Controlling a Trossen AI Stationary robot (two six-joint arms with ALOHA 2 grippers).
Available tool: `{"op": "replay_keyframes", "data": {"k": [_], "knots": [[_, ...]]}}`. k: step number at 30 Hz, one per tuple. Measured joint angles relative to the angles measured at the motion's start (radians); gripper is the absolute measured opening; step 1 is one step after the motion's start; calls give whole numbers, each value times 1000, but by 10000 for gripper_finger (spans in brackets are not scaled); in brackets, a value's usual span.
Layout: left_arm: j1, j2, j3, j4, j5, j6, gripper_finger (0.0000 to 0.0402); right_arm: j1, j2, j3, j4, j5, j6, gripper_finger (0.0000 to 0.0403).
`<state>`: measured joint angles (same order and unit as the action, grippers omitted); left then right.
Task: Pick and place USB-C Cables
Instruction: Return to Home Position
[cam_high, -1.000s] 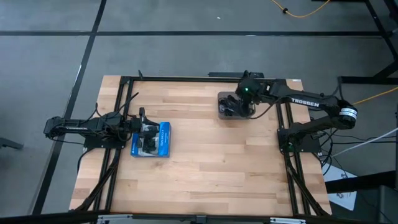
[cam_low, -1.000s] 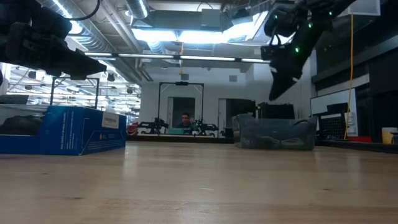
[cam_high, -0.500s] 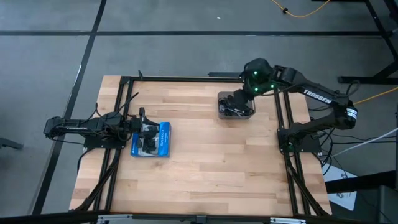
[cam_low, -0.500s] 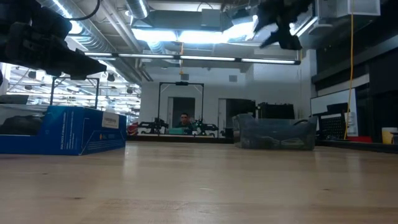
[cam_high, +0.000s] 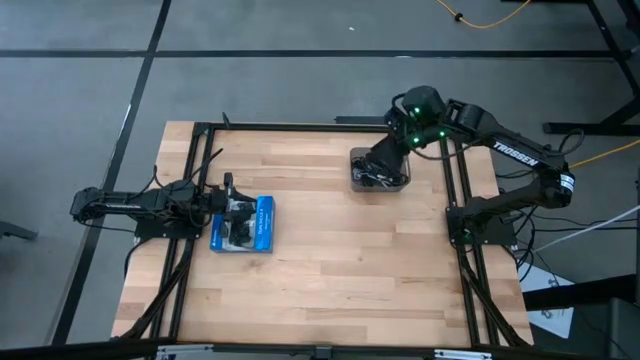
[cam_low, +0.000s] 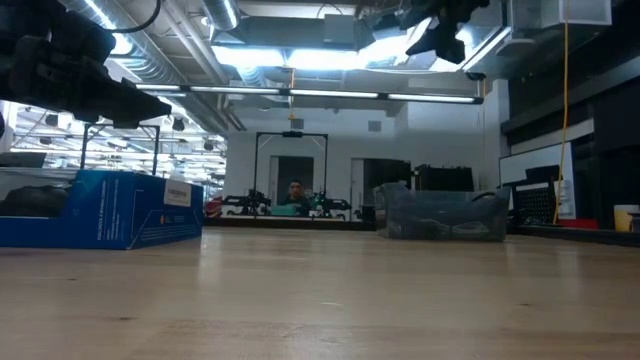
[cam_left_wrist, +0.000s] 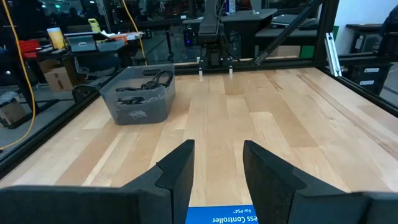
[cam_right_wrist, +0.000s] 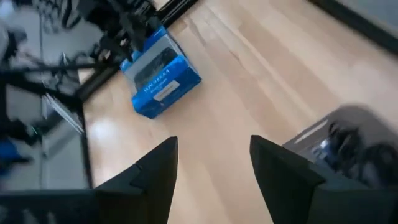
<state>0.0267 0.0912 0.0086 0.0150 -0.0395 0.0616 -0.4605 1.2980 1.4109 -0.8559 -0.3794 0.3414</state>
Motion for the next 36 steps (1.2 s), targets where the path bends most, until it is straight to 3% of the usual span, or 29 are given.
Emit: {"op": "replay_keyframes", "data": {"k": [6, 12, 18, 24, 27, 31, 36], "knots": [[0, 0, 0, 0, 0, 0, 131, 4, 0, 0, -4, -43, -137, 204], [0, 0, 0, 0, 0, 0, 131, 18, 0, -18, -23, -41, -140, 204], [0, 0, 0, 0, 0, 0, 131, 58, -37, -134, -41, -15, -139, 204], [0, 0, 0, 0, -1, 0, 131, 83, -267, -374, 21, 81, -127, 204], [0, 0, 0, 0, 0, 0, 131, 102, -408, -516, 87, 125, -19, 204], [0, 0, 0, 0, -1, 0, 131, 132, -570, -704, 278, 171, 185, 204], [0, 0, 0, 0, 0, 0, 131, 163, -751, -928, 570, 130, 200, 205]]}}
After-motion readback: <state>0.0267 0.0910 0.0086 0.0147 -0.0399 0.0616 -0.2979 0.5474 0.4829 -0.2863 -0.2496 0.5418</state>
